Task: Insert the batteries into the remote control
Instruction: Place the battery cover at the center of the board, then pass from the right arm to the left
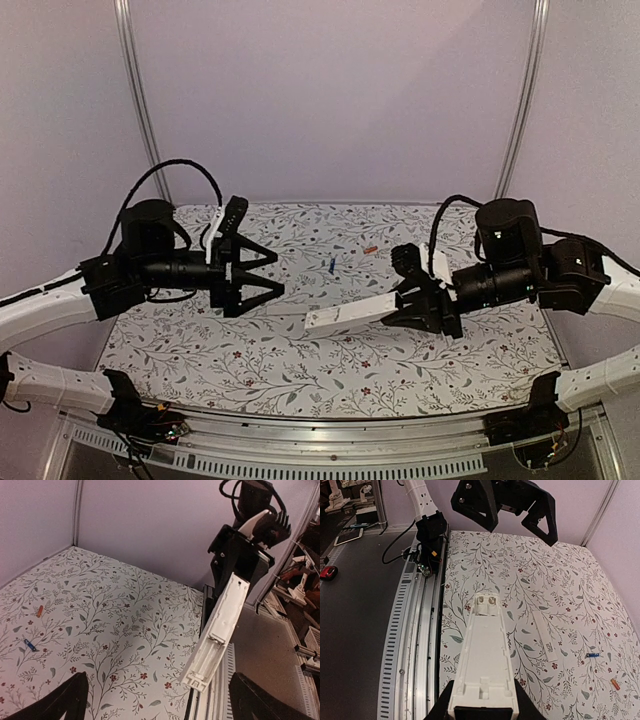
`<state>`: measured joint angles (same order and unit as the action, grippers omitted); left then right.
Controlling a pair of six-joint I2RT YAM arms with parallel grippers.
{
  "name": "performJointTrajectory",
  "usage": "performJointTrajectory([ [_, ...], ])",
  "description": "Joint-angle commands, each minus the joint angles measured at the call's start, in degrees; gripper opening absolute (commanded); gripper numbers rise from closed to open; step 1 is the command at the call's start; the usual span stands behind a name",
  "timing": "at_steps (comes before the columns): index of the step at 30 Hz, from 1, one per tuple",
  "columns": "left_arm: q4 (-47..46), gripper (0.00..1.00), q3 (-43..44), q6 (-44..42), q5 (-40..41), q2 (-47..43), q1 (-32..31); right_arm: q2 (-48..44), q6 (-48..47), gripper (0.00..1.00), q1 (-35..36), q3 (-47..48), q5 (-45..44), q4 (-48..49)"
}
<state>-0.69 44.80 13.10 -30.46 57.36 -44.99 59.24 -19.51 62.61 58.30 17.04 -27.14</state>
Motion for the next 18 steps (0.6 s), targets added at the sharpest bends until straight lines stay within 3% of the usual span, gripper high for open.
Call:
performJointTrajectory([
  [1,8.2,0.98,1.4,-12.6,-3.4,2.1,-5.2,1.6,-1.2,0.0,0.0,2.9,4.3,-2.4],
  [12,11.4,0.91,7.3,-20.6,4.1,9.2,-15.8,3.3,-0.8,0.0,0.0,4.3,6.0,-1.6],
  [18,13.4,0.79,10.1,-22.2,7.1,13.4,-18.9,3.3,-0.6,0.0,0.0,4.3,5.6,-0.7],
])
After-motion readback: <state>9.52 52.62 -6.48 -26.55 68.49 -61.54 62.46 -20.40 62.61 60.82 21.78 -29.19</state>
